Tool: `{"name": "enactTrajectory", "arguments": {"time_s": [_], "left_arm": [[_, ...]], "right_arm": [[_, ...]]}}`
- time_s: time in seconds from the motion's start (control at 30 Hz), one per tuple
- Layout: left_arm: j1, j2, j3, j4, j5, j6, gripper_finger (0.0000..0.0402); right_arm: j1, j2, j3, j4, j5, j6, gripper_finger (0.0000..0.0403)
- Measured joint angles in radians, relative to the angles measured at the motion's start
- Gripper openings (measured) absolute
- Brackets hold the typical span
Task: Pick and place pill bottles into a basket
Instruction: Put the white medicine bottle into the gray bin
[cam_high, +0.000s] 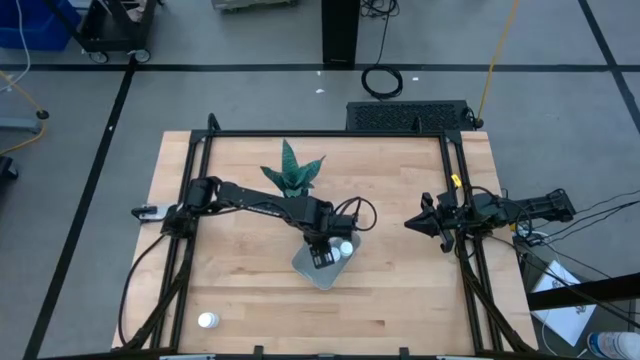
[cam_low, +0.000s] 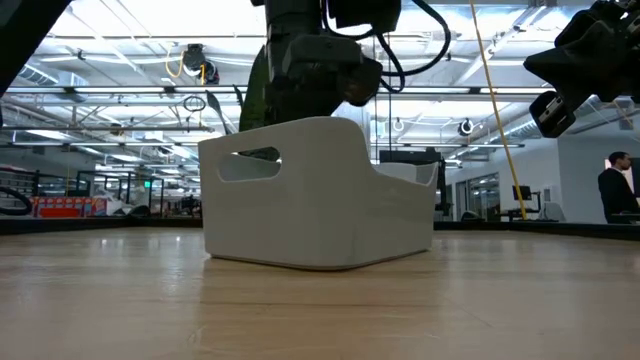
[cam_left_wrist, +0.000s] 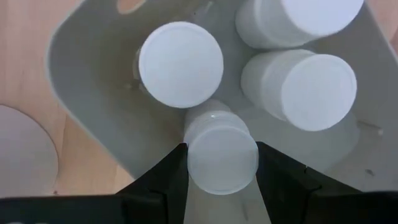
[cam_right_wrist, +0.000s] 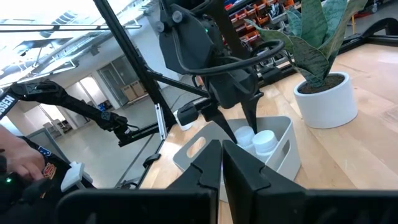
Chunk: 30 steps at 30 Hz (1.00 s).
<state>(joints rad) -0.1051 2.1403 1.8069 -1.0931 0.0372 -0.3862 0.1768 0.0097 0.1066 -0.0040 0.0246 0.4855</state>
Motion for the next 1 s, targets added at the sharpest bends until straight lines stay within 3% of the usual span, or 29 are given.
{"name": "enactTrajectory", "arguments": {"time_s": [0.33,1.0], "left_arm": [[0.000,0.000,-0.005,0.029,0.015,-0.006,0.0209],[-0.001,-0.062,0.021,-0.022,0.037,-0.062,0.0225]], "right_arm": [[0.000,0.000,0.000,0.000,0.000,0.000,0.0009],[0.000,0.000,0.000,0.000,0.000,0.000,0.0008]]}}
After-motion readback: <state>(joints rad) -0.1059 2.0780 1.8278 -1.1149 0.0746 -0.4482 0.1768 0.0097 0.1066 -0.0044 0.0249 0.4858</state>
